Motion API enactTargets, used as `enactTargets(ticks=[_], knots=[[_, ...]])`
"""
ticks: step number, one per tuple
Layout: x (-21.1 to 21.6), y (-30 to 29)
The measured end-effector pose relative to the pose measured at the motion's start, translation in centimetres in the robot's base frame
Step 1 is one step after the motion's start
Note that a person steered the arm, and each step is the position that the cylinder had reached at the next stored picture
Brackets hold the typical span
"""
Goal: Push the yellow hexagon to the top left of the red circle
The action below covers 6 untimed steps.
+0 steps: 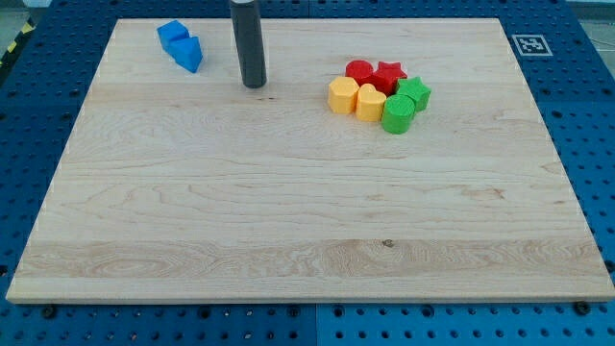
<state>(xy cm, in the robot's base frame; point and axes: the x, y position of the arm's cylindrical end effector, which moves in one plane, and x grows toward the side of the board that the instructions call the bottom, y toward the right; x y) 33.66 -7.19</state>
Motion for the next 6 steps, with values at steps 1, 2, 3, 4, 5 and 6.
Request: enactTargets(ticks=[1, 2, 3, 4, 5, 6], knots=[[0.4, 0.5], [3.0, 1.0], [5.3, 1.8], [7.0, 3.2], [7.6, 5.1], [7.6, 7.3]])
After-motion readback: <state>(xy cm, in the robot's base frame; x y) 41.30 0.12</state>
